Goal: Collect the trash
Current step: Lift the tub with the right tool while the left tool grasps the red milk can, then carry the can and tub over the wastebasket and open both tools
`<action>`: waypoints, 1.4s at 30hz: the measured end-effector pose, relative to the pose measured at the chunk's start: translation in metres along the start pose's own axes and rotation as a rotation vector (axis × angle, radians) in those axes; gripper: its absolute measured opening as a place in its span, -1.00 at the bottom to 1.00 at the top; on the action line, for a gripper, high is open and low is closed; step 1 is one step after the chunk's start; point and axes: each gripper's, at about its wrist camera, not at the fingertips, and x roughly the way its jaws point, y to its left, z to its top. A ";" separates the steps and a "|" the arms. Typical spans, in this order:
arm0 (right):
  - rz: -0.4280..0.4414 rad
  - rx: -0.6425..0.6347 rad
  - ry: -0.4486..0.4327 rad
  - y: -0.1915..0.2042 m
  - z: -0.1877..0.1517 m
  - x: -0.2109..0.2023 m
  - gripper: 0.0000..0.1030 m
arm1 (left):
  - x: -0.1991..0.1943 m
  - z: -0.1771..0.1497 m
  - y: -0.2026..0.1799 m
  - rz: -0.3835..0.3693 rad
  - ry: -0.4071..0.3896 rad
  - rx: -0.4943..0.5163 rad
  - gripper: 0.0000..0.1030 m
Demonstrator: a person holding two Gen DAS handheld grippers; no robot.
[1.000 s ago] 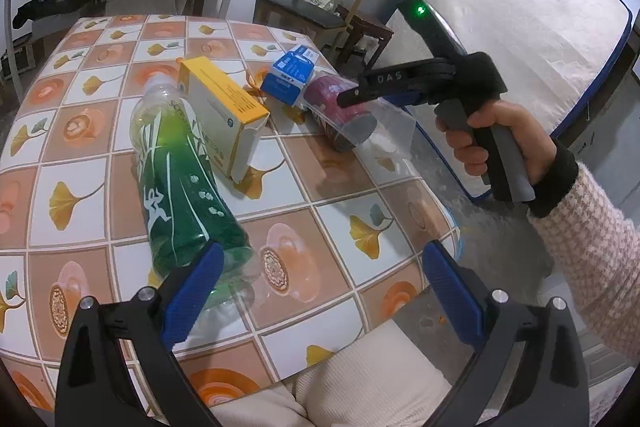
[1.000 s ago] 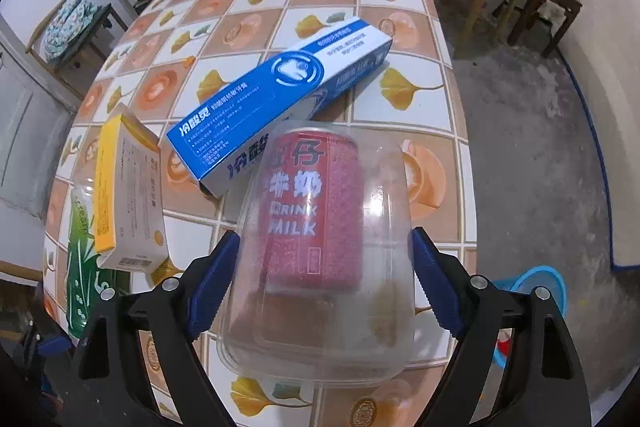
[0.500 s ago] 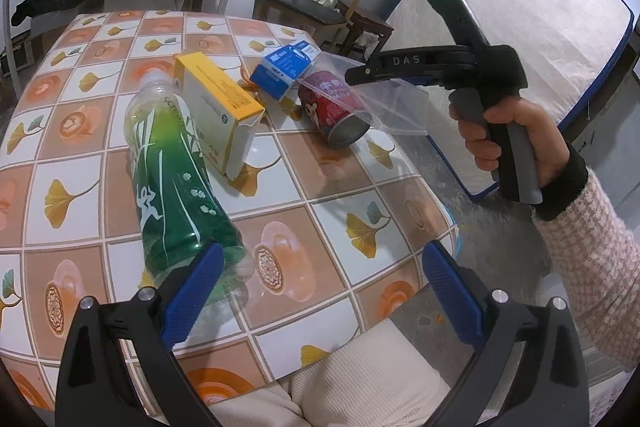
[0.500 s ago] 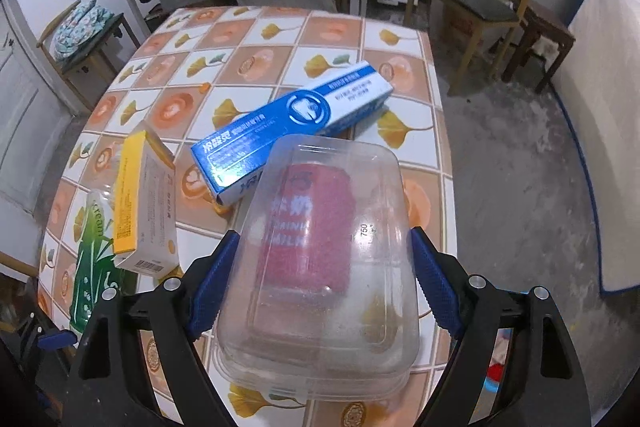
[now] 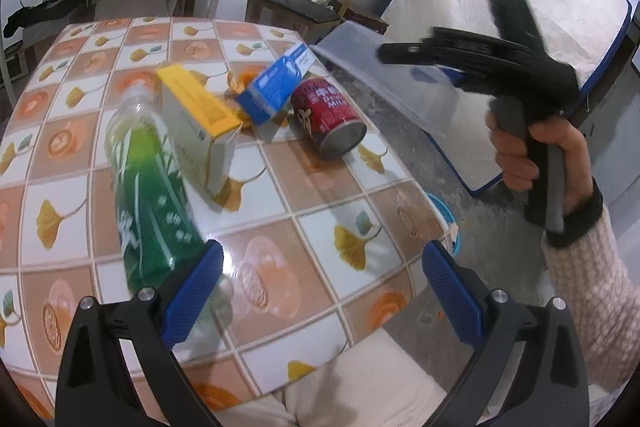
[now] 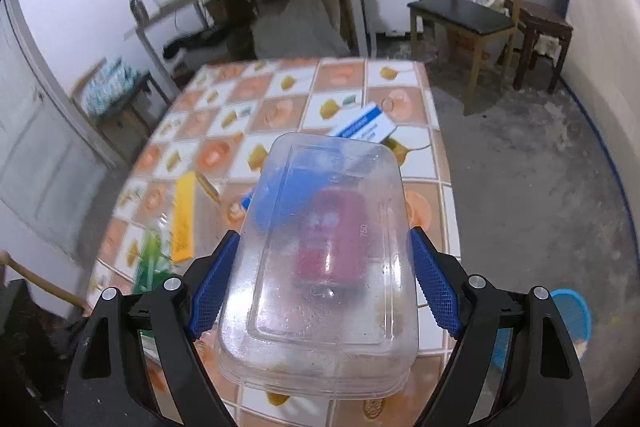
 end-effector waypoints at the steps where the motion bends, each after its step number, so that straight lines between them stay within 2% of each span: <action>1: 0.009 0.020 -0.023 -0.005 -0.001 -0.008 0.53 | 0.003 0.007 -0.001 0.004 -0.005 -0.003 0.89; 5: 0.020 0.100 -0.119 -0.032 -0.011 -0.042 0.53 | 0.025 0.045 -0.005 -0.024 -0.012 -0.049 0.89; 9: 0.003 0.202 -0.202 -0.072 -0.030 -0.075 0.53 | 0.080 0.101 -0.026 -0.003 0.027 -0.042 0.89; 11: -0.008 0.259 -0.232 -0.093 -0.041 -0.088 0.53 | 0.118 0.124 -0.036 0.051 0.084 -0.014 0.88; 14: -0.026 0.310 -0.254 -0.114 -0.056 -0.102 0.53 | 0.166 0.141 -0.046 0.176 0.171 0.027 0.72; 20: -0.053 0.390 -0.266 -0.144 -0.085 -0.114 0.53 | 0.192 0.136 -0.049 0.260 0.206 0.054 0.61; 28: -0.008 0.475 -0.243 -0.163 -0.109 -0.098 0.53 | 0.208 0.131 -0.041 0.317 0.244 0.002 0.33; 35: 0.044 0.544 -0.194 -0.176 -0.130 -0.083 0.53 | 0.201 0.121 -0.040 0.310 0.221 -0.022 0.31; 42: 0.082 0.600 -0.163 -0.187 -0.151 -0.079 0.52 | 0.185 0.101 -0.052 0.271 0.219 0.014 0.30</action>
